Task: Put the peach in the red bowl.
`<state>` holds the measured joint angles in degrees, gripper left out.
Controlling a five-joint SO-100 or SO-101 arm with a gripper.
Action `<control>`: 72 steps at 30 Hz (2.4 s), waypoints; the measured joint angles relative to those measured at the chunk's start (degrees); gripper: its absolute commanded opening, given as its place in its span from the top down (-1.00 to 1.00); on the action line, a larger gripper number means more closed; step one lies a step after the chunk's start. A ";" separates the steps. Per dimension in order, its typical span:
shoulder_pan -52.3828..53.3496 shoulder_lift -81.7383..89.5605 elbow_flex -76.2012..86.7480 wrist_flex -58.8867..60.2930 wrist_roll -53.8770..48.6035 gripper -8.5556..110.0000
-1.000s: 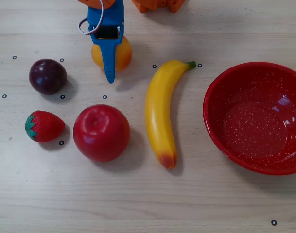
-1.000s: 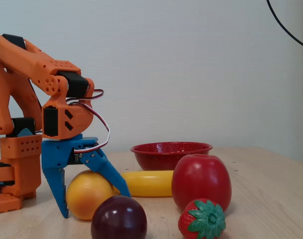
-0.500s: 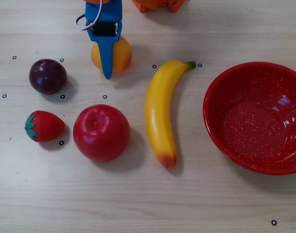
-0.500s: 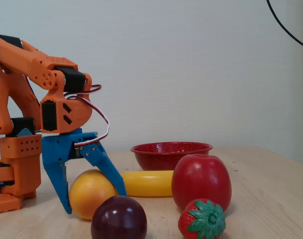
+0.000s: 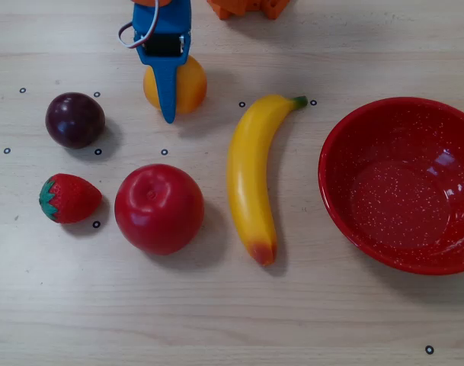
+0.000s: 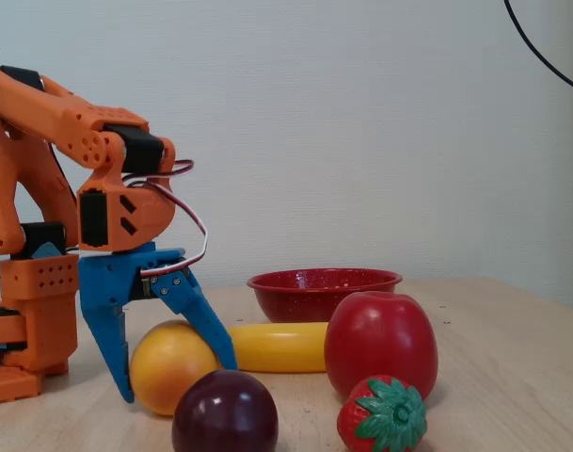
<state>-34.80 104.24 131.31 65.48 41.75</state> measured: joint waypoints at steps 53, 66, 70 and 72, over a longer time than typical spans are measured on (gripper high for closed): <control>62.14 -33.40 -74.62 16.26 -34.98 0.85; 63.98 -50.10 -76.03 17.23 -33.22 0.09; 63.98 -52.29 -77.96 17.93 -33.22 -0.10; 63.98 -52.38 -80.07 19.42 -33.22 -0.13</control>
<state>29.18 51.86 51.24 84.90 8.53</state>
